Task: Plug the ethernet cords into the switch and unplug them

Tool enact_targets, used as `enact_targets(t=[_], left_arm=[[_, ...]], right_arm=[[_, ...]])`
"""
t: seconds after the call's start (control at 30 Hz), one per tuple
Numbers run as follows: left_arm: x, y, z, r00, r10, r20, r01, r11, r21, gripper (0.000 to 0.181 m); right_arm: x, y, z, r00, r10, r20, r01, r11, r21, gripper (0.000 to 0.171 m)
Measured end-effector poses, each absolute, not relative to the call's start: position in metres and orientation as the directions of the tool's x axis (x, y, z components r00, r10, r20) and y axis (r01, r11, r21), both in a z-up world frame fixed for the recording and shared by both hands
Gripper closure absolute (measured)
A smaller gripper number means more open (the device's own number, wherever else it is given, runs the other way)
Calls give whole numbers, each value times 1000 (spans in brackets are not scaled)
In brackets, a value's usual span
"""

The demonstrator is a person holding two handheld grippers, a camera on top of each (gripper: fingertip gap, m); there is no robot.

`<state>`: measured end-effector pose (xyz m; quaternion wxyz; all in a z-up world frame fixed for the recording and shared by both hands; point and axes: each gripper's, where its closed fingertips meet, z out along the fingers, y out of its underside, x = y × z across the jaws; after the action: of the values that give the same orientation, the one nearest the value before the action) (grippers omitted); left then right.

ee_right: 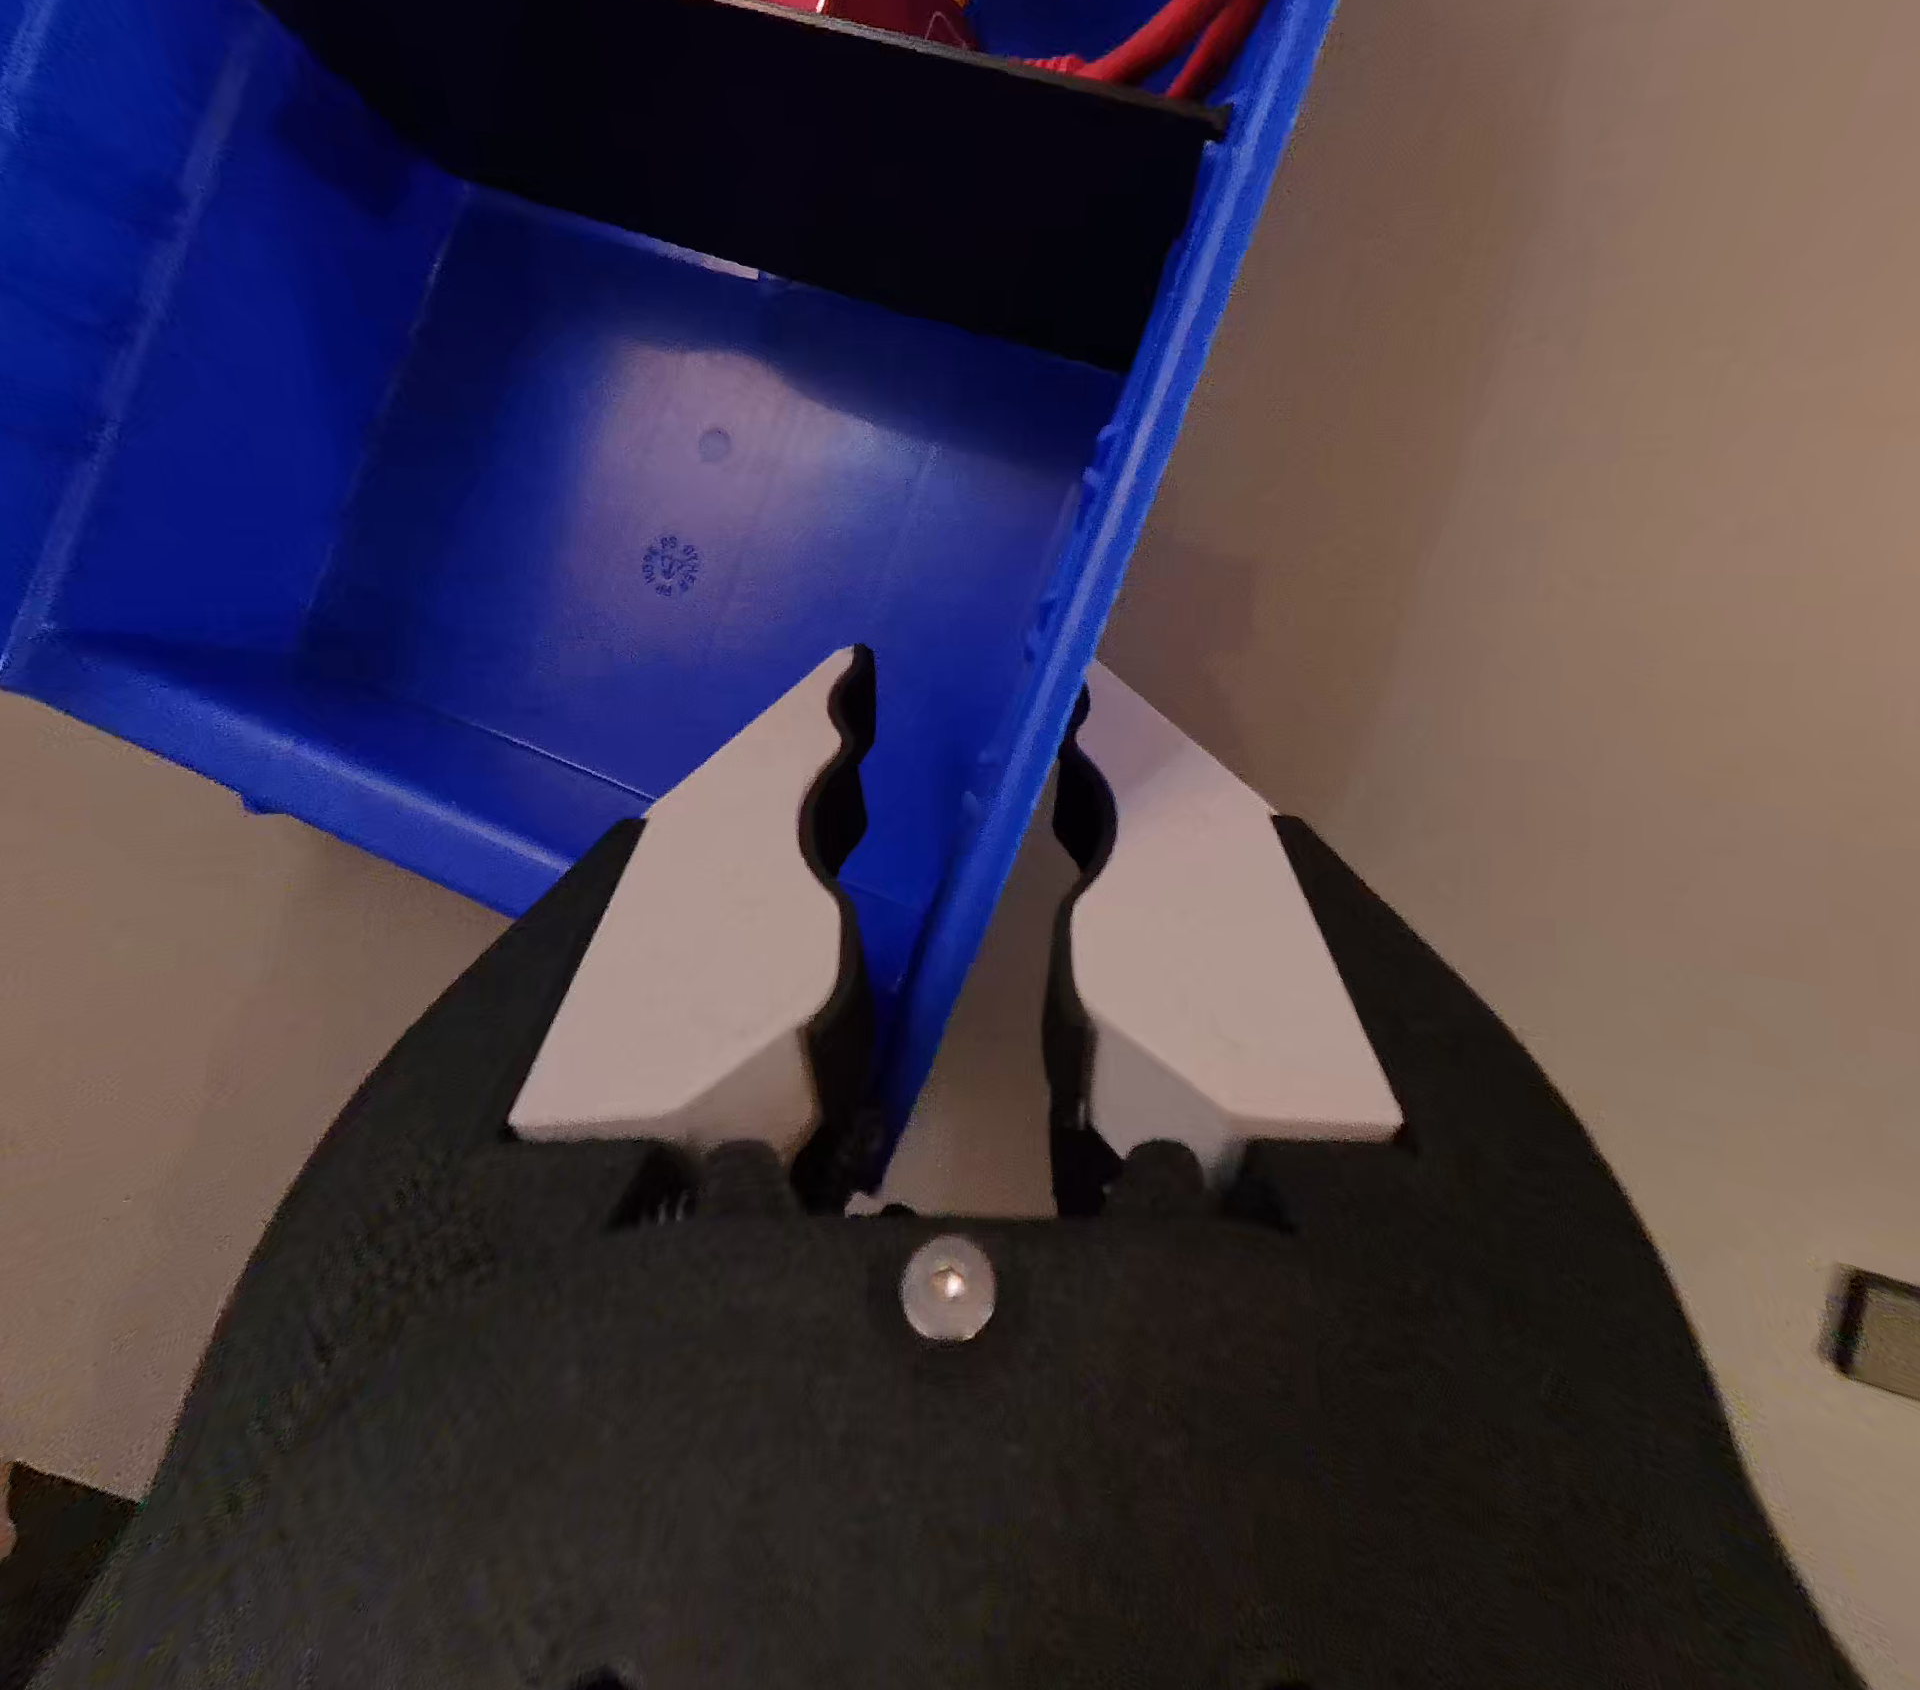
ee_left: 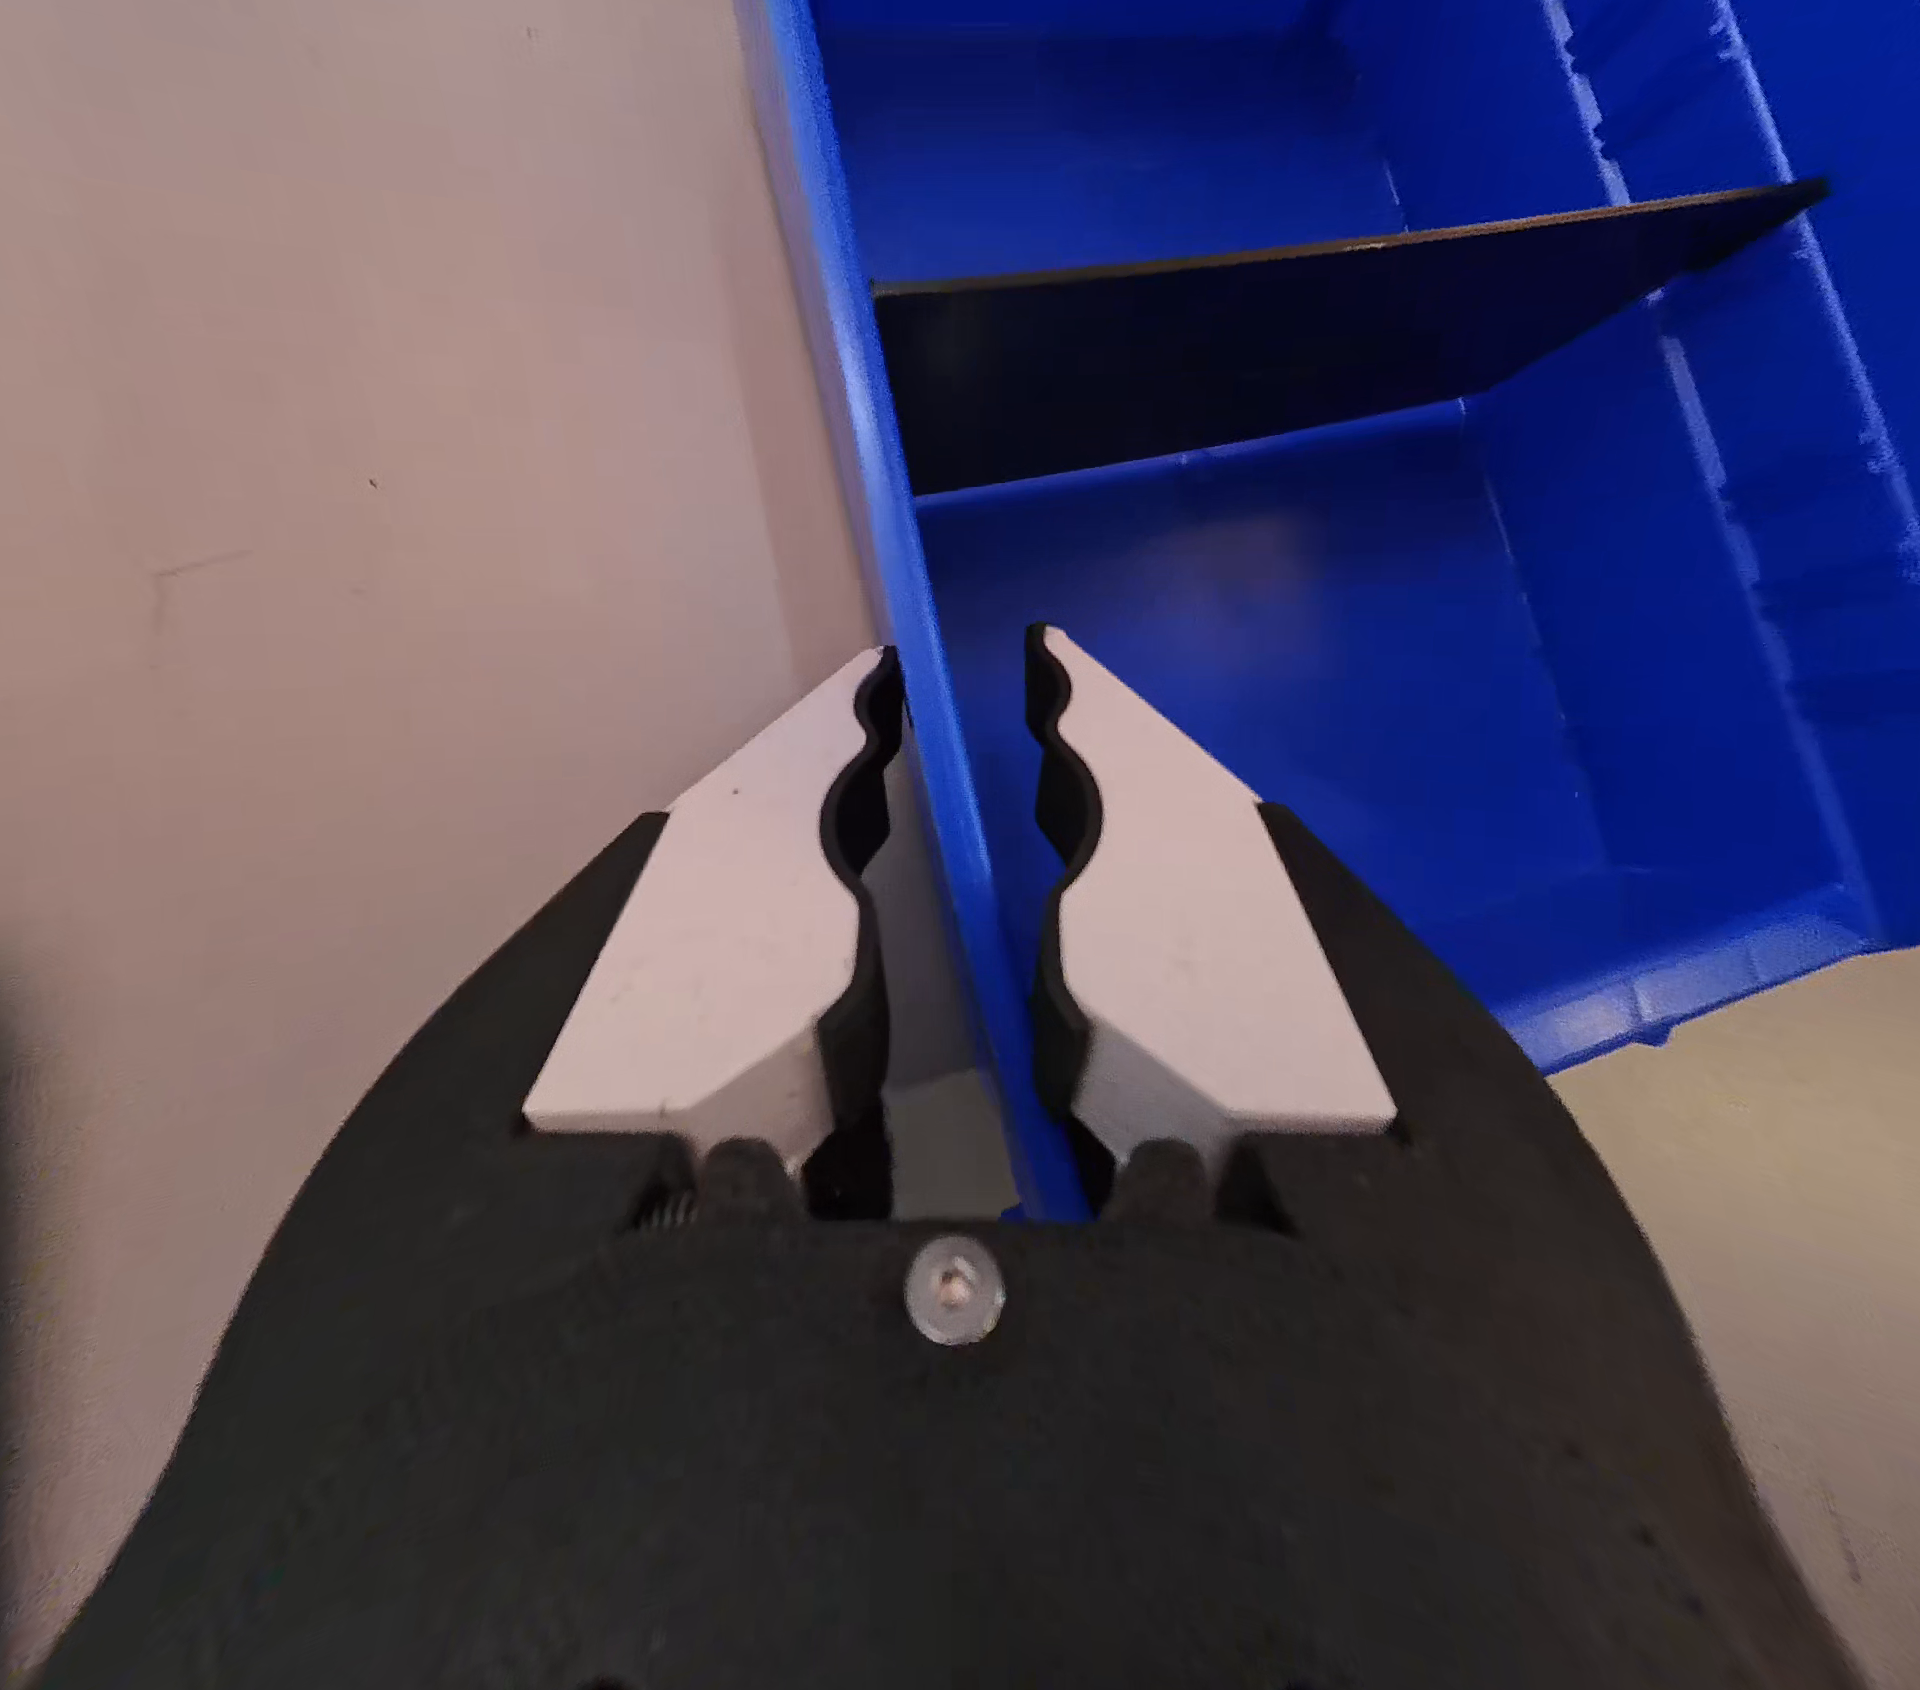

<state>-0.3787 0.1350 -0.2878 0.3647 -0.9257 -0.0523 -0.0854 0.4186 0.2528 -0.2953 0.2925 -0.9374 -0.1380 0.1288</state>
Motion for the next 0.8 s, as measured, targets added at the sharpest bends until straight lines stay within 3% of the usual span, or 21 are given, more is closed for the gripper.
enact_targets(t=[0.53,0.8], left_arm=[[-368,147,-241,999,33,6,25,-625,-780,161],[-374,145,-232,998,52,-19,17,-609,-793,161]], right_arm=[[404,242,-296,931,334,-149,192,-793,-578,134],[404,243,-295,936,303,-181,145,-798,-585,144]])
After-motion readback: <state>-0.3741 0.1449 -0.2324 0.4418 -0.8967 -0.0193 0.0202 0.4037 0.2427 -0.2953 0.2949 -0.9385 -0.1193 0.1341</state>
